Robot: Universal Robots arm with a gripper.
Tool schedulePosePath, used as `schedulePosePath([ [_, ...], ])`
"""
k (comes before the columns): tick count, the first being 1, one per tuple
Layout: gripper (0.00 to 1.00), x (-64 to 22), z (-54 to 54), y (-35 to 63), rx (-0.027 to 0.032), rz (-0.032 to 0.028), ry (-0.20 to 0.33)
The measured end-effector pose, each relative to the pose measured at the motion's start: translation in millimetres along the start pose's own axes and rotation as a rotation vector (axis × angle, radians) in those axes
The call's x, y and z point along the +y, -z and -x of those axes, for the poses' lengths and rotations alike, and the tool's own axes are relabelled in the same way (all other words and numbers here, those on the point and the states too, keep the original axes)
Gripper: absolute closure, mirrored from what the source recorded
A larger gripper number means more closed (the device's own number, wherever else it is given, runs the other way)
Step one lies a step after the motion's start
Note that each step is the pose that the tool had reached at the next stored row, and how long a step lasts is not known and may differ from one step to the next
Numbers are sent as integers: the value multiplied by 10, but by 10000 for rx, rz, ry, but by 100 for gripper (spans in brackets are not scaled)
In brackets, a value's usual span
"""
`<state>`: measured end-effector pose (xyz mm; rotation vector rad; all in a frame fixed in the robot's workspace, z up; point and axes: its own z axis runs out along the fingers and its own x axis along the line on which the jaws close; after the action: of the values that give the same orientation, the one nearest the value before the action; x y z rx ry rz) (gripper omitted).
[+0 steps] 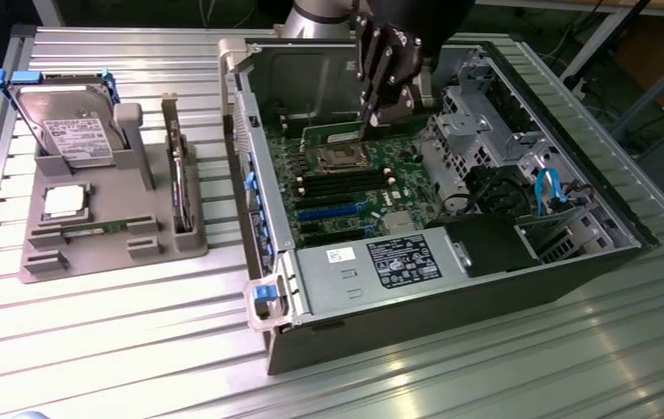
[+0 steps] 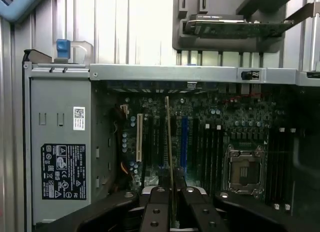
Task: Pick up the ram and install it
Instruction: 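Pick up the ram and move it above insertion slot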
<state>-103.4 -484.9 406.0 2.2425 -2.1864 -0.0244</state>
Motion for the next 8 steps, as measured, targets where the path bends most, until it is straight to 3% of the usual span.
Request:
schedulePosePath([
  [8, 86, -368, 314, 0, 23, 0, -118],
])
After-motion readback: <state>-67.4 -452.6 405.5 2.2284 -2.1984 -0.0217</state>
